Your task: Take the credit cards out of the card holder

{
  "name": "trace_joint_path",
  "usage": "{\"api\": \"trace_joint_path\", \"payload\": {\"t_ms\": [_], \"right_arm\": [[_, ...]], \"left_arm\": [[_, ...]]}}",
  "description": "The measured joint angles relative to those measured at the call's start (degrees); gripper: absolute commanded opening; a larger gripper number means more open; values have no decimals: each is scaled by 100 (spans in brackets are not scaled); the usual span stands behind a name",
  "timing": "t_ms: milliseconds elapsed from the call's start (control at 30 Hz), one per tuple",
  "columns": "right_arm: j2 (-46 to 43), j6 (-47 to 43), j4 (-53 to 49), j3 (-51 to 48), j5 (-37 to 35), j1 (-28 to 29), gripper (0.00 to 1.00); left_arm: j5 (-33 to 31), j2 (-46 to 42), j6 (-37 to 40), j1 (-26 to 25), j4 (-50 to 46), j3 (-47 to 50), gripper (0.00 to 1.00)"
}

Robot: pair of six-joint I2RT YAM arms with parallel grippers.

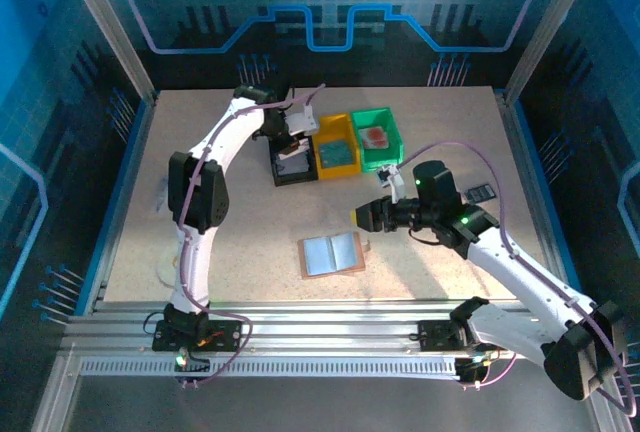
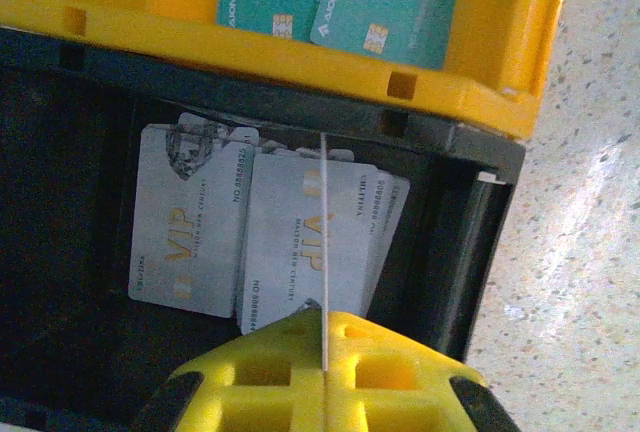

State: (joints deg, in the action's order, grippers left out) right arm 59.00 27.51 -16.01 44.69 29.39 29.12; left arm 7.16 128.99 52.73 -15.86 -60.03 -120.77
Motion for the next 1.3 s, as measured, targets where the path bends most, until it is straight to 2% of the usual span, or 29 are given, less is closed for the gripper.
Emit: {"api": "trace_joint_path", "payload": {"t_ms": [300,667,800,1033,1200,1300], "right_arm": [[365,-15,122,55,125,-72,48],[579,9,446,76,271,-72,48],[713,52,538,76,315,-72,48],[756,74,638,76,374,-72,49],[767,72,669,76,402,-76,50],[778,74,673,76,411,-76,51]], "left_arm": [[15,164,426,76,74,-4,0],[13,562,592,103,170,-44,0],[13,590,610,103,188,-42,9],[-39,632,616,79,210,-42,14],[-181,754,627,-2,254,-42,26],[-358,813,634,-50,339,-42,29]]}}
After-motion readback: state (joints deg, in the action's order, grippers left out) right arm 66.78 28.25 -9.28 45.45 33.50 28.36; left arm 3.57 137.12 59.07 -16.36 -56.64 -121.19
